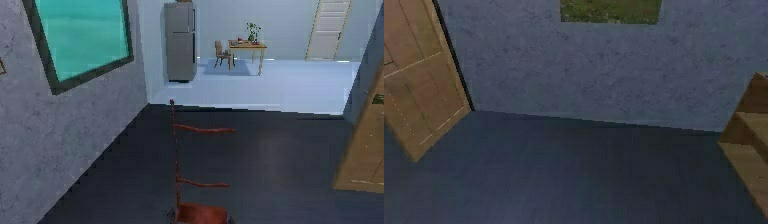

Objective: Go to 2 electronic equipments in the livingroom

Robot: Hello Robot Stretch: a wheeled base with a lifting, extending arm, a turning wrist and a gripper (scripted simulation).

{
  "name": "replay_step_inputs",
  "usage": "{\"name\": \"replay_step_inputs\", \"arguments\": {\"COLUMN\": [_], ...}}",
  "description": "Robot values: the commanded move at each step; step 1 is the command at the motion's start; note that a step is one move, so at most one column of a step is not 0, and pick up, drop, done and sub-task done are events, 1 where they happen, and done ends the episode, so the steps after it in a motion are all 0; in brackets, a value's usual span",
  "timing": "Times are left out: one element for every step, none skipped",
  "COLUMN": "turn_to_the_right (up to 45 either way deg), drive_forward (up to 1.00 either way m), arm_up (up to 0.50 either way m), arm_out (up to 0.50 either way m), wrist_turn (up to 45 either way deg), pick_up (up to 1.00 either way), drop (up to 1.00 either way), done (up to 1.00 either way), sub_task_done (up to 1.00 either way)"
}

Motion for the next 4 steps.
{"name": "replay_step_inputs", "arguments": {"turn_to_the_right": [6.0, 0.0, 45.0, 21.0], "drive_forward": [0.0, 0.1, 0.0, 0.0], "arm_up": [0.0, 0.0, 0.0, 0.0], "arm_out": [0.0, 0.0, 0.0, 0.0], "wrist_turn": [0.0, 0.0, 0.0, 0.0], "pick_up": [0.0, 0.0, 0.0, 0.0], "drop": [0.0, 0.0, 0.0, 0.0], "done": [0.0, 0.0, 0.0, 0.0], "sub_task_done": [0.0, 0.0, 0.0, 0.0]}}
